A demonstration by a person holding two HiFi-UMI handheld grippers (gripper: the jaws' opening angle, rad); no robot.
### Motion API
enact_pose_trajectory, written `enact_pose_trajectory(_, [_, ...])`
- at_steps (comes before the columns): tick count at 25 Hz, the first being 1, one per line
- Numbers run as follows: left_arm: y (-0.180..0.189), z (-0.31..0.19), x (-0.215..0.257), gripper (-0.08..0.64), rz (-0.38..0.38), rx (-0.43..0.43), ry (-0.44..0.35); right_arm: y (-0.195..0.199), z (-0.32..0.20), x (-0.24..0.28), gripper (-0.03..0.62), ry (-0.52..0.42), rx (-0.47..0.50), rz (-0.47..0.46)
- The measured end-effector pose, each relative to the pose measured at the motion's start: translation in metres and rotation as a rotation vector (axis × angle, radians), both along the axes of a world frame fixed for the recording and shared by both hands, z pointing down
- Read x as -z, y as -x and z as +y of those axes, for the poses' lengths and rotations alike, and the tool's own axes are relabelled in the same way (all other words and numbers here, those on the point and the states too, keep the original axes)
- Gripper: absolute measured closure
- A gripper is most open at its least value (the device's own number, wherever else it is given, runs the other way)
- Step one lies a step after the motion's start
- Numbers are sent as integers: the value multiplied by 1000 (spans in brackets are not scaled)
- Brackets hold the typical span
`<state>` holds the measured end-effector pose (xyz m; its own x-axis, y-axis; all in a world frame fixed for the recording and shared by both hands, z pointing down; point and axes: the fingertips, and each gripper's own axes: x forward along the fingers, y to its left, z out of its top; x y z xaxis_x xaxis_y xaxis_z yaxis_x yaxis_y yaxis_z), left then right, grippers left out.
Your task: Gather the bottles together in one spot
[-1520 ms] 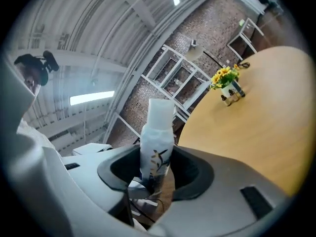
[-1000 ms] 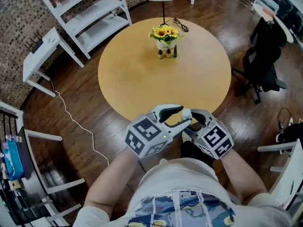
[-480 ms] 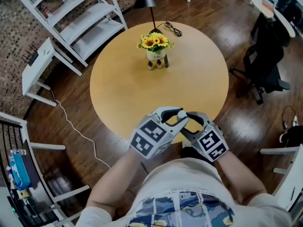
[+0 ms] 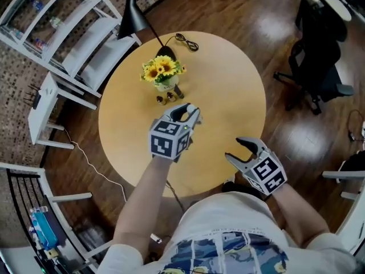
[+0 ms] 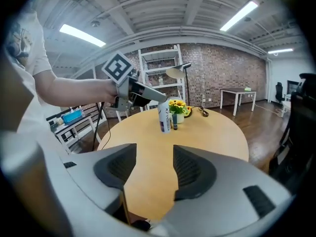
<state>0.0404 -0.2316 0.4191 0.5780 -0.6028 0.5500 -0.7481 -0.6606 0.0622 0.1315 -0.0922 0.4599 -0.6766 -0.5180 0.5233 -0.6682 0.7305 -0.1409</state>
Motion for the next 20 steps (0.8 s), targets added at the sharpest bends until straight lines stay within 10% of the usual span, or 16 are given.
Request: enact_pose_trajectory(20, [10, -191, -118, 430, -93, 257, 18, -89, -41, -62, 334, 133, -145, -74])
